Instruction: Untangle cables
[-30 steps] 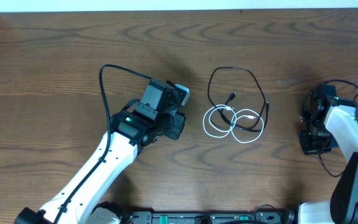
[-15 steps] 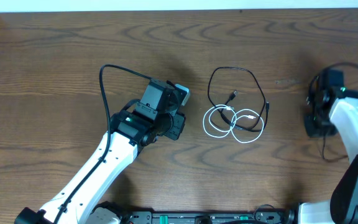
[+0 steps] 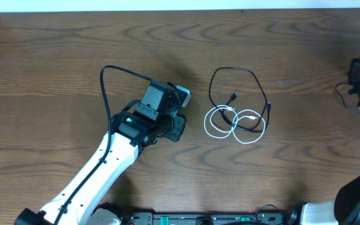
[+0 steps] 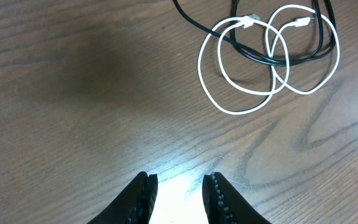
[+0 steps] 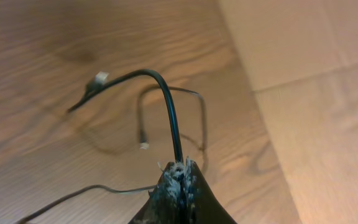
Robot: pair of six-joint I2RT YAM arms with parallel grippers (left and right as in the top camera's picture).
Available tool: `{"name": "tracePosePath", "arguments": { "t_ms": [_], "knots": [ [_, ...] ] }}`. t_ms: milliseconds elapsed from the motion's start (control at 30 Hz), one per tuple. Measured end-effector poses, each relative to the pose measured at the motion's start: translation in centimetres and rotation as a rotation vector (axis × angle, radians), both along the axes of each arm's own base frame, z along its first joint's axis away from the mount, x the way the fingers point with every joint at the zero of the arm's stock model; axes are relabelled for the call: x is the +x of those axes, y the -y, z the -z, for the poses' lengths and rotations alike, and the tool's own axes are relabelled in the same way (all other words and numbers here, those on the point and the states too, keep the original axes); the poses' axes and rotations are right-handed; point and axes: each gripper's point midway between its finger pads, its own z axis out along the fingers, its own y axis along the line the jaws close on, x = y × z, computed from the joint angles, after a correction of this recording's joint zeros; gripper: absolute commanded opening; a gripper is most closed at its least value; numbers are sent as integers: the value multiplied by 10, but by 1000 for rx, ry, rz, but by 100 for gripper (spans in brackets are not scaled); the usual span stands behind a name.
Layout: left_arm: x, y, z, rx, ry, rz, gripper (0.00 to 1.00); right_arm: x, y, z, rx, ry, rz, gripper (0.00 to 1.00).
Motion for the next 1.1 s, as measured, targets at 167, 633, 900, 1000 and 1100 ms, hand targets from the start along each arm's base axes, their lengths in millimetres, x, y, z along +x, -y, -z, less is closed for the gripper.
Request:
{"name": "tracePosePath", "arguments": {
  "t_ms": [167,633,900,1000,1100],
  "knots": [
    [0,0,0,1,-2,0,30,-14,44,-11,-21,91,145,1],
    [-1,0,0,1,-3,-1,30,-17,56,7,244,218,133,99],
    [-3,-2,2,5,-17,-6,30,15,-28,18,663,284,-170,99],
    [-3,-2,2,5,-17,-7,30,18,-60,18,787,280,-250,99],
    [-3,-2,2,6,-18,-7,30,22,-96,22,875,254,-330,99]
  ]
}}
